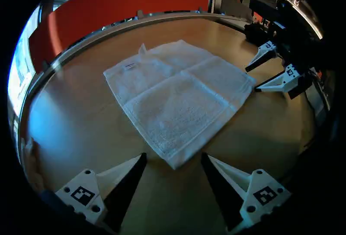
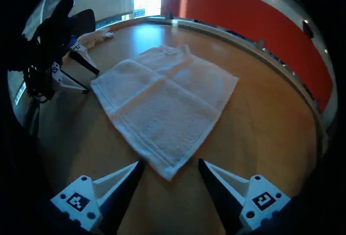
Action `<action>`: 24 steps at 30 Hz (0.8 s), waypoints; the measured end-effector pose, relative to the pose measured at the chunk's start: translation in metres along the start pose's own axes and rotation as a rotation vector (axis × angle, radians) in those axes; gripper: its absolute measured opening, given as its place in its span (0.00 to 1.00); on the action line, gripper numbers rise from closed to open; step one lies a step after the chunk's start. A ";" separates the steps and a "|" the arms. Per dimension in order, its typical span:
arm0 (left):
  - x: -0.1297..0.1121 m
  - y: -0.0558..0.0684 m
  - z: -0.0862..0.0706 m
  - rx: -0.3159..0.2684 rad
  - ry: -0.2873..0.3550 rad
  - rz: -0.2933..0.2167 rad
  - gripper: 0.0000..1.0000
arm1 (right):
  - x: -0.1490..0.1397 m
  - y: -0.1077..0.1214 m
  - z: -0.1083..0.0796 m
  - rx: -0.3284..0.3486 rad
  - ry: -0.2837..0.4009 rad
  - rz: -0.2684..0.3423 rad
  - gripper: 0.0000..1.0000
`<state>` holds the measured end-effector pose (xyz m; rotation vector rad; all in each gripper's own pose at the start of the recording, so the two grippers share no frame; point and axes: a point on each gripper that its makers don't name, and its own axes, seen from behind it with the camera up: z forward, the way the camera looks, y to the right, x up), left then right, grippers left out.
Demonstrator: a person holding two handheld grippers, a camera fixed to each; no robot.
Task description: Fold towel
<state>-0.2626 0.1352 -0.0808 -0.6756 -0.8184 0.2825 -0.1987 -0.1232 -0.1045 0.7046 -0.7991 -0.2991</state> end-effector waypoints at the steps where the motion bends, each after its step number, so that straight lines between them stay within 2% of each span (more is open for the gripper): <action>1: 0.000 0.000 0.000 0.000 -0.001 0.001 0.93 | 0.000 0.000 0.001 0.004 0.000 0.001 0.93; 7: -0.001 0.000 0.000 0.006 -0.007 0.010 0.90 | 0.000 -0.003 0.003 0.024 -0.003 0.008 0.85; 11: -0.001 -0.002 -0.001 0.014 -0.012 -0.001 0.80 | 0.000 -0.003 0.004 0.030 -0.006 0.014 0.79; 15: -0.001 -0.002 -0.001 0.023 -0.014 -0.006 0.76 | 0.000 -0.005 0.004 0.035 -0.006 0.011 0.71; 21: -0.001 0.001 -0.001 0.026 -0.013 -0.006 0.64 | 0.001 -0.006 0.003 0.035 -0.004 0.013 0.63; 24: -0.001 0.004 -0.001 0.026 -0.012 -0.007 0.57 | 0.001 -0.008 0.003 0.037 -0.003 0.010 0.55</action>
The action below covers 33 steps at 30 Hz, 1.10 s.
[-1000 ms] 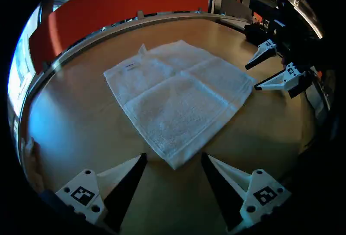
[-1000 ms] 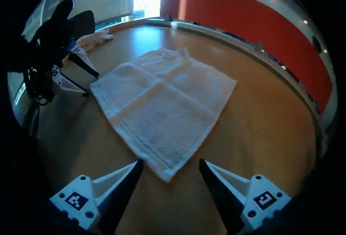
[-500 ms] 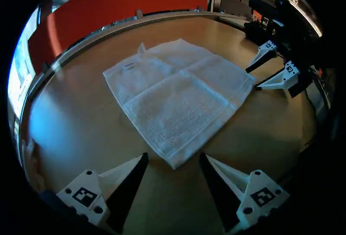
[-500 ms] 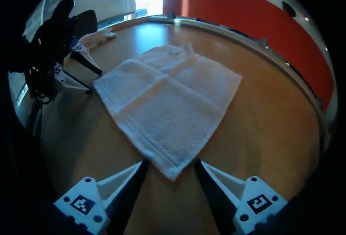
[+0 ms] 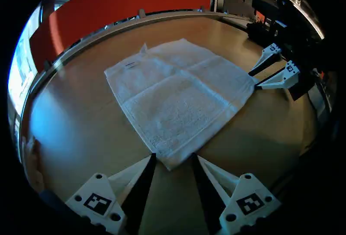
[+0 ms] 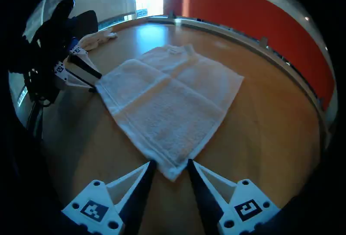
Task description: Fold towel
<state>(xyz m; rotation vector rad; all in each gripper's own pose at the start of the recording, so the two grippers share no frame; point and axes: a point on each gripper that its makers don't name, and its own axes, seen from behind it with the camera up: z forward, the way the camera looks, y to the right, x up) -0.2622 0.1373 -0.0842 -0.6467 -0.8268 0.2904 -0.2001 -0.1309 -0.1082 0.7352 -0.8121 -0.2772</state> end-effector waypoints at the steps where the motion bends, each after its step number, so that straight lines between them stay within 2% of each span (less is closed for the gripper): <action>1: 0.000 0.001 0.000 0.000 0.000 -0.001 0.55 | 0.000 -0.001 0.000 0.001 0.000 -0.001 0.52; 5: 0.000 0.002 -0.001 0.002 -0.003 -0.006 0.51 | 0.001 -0.003 0.001 0.003 -0.001 -0.002 0.45; 9: 0.000 0.000 -0.001 0.009 -0.007 -0.015 0.35 | 0.002 -0.001 0.001 0.000 -0.007 0.008 0.31; 10: 0.000 0.000 0.000 0.010 -0.007 -0.017 0.34 | 0.002 -0.001 0.001 0.001 -0.007 0.011 0.28; 13: 0.000 0.001 -0.001 0.013 -0.010 -0.019 0.30 | 0.002 -0.001 0.001 0.003 -0.006 0.018 0.23; 17: 0.000 0.001 -0.002 0.025 -0.016 -0.022 0.16 | 0.004 -0.003 0.000 0.003 -0.003 0.018 0.18; 23: 0.001 0.002 -0.003 0.028 -0.027 -0.029 0.13 | 0.004 -0.004 -0.001 -0.004 -0.002 0.024 0.16; 33: 0.006 0.009 -0.010 0.012 -0.029 -0.080 0.12 | 0.011 -0.002 -0.008 -0.008 0.007 0.032 0.09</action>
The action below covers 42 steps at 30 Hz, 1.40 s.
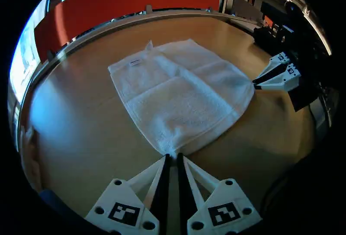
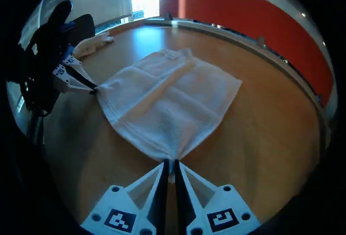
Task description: Fold towel
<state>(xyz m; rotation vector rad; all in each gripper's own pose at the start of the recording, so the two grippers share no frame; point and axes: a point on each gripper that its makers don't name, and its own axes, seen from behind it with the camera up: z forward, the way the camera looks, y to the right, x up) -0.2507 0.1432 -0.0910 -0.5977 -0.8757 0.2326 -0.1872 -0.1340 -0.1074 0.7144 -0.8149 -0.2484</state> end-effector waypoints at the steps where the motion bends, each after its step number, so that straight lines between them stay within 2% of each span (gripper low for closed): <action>1: 0.001 0.000 -0.001 0.000 0.001 -0.001 0.12 | 0.001 0.000 -0.001 0.000 0.001 -0.001 0.09; 6: 0.006 0.002 -0.006 -0.002 0.005 -0.010 0.12 | 0.006 0.002 -0.004 -0.004 0.009 -0.004 0.05; 17: 0.010 0.004 -0.007 -0.004 0.004 -0.015 0.12 | 0.007 0.005 -0.007 -0.010 0.006 -0.041 0.05; 23: 0.014 0.004 -0.015 -0.002 0.001 -0.021 0.12 | 0.014 0.003 -0.014 -0.002 0.012 -0.028 0.05; 32: 0.027 0.004 -0.039 0.001 0.008 -0.049 0.12 | 0.040 -0.008 -0.042 0.004 0.056 -0.024 0.05; 42: 0.046 0.008 -0.070 -0.005 0.018 -0.057 0.12 | 0.068 -0.022 -0.075 0.014 0.090 -0.025 0.05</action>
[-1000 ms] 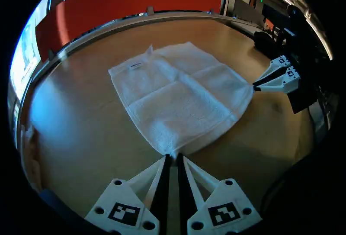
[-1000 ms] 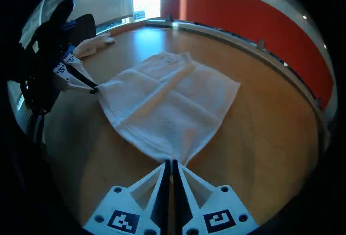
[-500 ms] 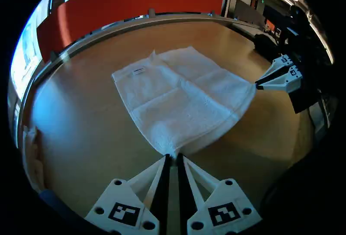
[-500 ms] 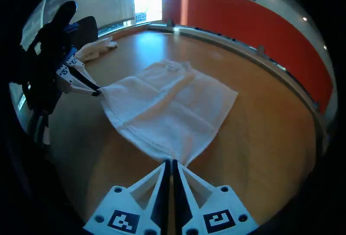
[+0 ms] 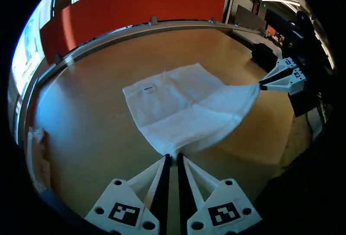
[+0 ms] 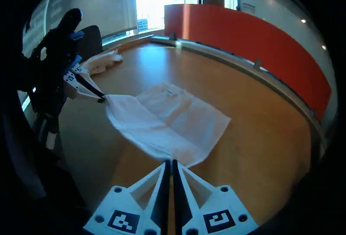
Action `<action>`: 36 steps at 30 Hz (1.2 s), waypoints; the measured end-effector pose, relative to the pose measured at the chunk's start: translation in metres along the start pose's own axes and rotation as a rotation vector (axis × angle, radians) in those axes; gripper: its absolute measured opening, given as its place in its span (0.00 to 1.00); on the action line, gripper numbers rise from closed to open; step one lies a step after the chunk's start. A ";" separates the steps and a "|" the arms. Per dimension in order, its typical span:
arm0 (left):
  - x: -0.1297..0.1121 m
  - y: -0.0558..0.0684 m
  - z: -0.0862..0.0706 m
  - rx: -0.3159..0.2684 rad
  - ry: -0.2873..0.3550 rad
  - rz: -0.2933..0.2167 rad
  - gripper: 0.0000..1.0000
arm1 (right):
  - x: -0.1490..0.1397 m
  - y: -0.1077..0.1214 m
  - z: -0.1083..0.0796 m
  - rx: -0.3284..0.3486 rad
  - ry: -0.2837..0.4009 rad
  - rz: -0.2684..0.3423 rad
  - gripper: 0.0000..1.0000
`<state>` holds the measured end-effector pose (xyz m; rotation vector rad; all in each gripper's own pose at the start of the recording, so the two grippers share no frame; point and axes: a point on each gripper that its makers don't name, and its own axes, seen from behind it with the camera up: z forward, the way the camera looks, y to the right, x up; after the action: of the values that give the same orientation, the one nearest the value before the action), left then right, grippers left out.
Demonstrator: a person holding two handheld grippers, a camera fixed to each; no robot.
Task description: Fold towel
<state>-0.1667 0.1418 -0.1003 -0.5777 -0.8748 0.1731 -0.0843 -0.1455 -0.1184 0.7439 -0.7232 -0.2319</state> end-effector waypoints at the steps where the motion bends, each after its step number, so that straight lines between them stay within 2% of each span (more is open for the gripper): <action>1: 0.002 0.001 -0.003 -0.002 0.000 0.000 0.12 | 0.003 -0.001 -0.003 0.001 0.004 0.001 0.05; 11: 0.014 0.008 -0.030 -0.016 0.004 -0.009 0.12 | 0.017 -0.007 -0.028 0.015 0.007 -0.002 0.05; 22: 0.013 0.020 -0.048 -0.040 -0.002 -0.034 0.12 | 0.023 -0.011 -0.047 0.034 0.010 0.017 0.05; 29: 0.014 0.026 -0.058 -0.050 0.000 -0.042 0.12 | 0.025 -0.016 -0.056 0.044 0.006 0.005 0.05; 36: 0.013 0.028 -0.059 -0.053 -0.002 -0.035 0.12 | 0.025 -0.018 -0.060 0.048 0.003 0.000 0.05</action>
<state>-0.1103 0.1465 -0.1364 -0.6110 -0.8926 0.1189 -0.0243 -0.1372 -0.1483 0.7901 -0.7278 -0.2138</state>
